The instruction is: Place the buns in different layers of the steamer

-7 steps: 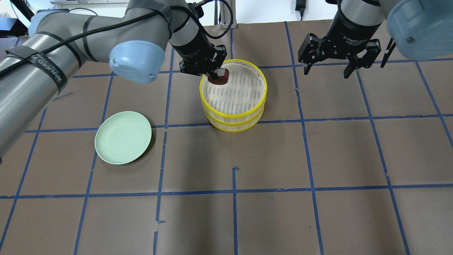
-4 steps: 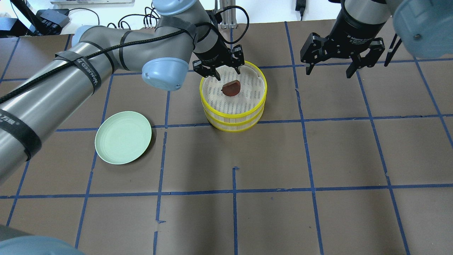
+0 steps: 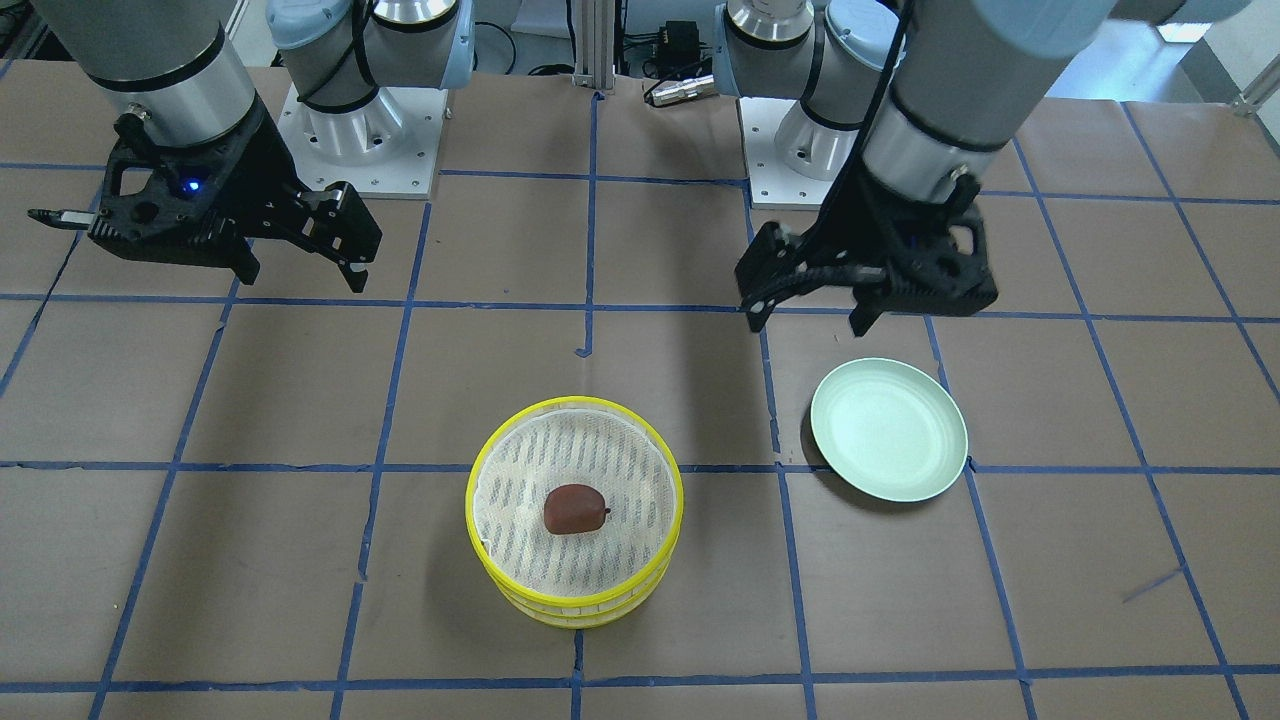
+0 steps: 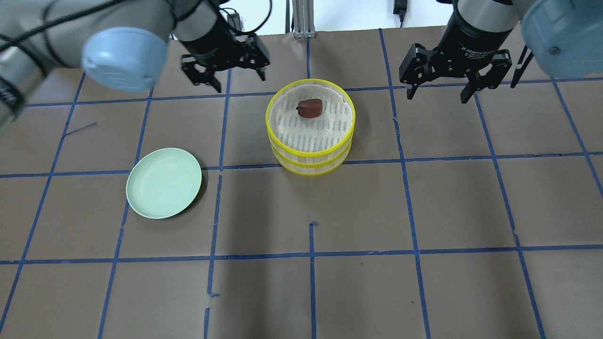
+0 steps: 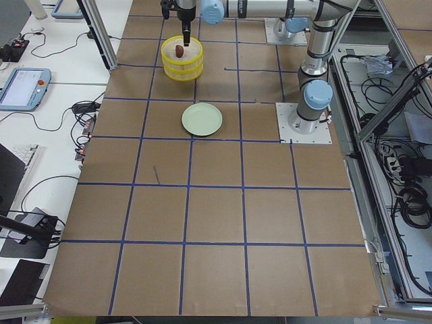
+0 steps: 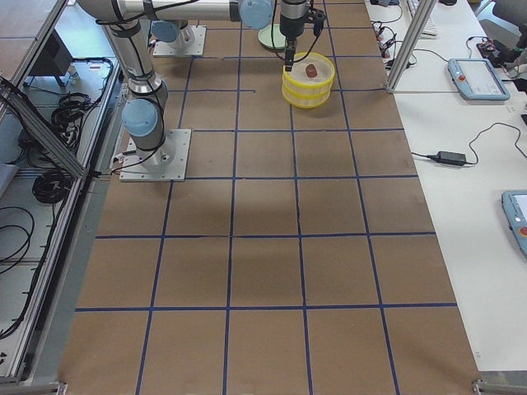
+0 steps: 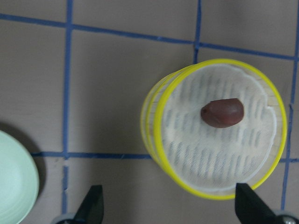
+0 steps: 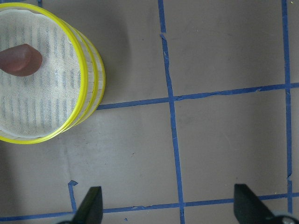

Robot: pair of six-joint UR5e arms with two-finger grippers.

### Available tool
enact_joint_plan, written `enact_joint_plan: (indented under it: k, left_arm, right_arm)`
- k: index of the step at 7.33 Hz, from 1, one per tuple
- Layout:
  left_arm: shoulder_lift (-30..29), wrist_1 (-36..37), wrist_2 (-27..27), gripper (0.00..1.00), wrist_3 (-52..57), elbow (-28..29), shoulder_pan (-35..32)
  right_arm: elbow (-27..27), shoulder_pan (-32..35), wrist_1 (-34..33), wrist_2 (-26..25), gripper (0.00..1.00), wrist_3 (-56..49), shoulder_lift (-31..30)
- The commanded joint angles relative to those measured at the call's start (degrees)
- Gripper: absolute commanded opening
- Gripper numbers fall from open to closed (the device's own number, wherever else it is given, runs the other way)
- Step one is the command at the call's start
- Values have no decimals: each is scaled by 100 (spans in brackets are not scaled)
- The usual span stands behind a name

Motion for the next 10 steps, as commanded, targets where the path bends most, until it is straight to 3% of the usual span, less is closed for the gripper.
enact_joint_plan:
  k: [1,5,10]
  left_arm:
    - [344,-615,583,100,479,-124,105]
    - [160,-537,85,99,225,-265,-132]
    - [142,-546,91,98,235,-327,-229]
  right_arm:
    - [-17,14,-34,1,100,-24,10]
    - [-666,14,28,1,100,-60,439]
    - [-659,129,230,1,100,-113,493]
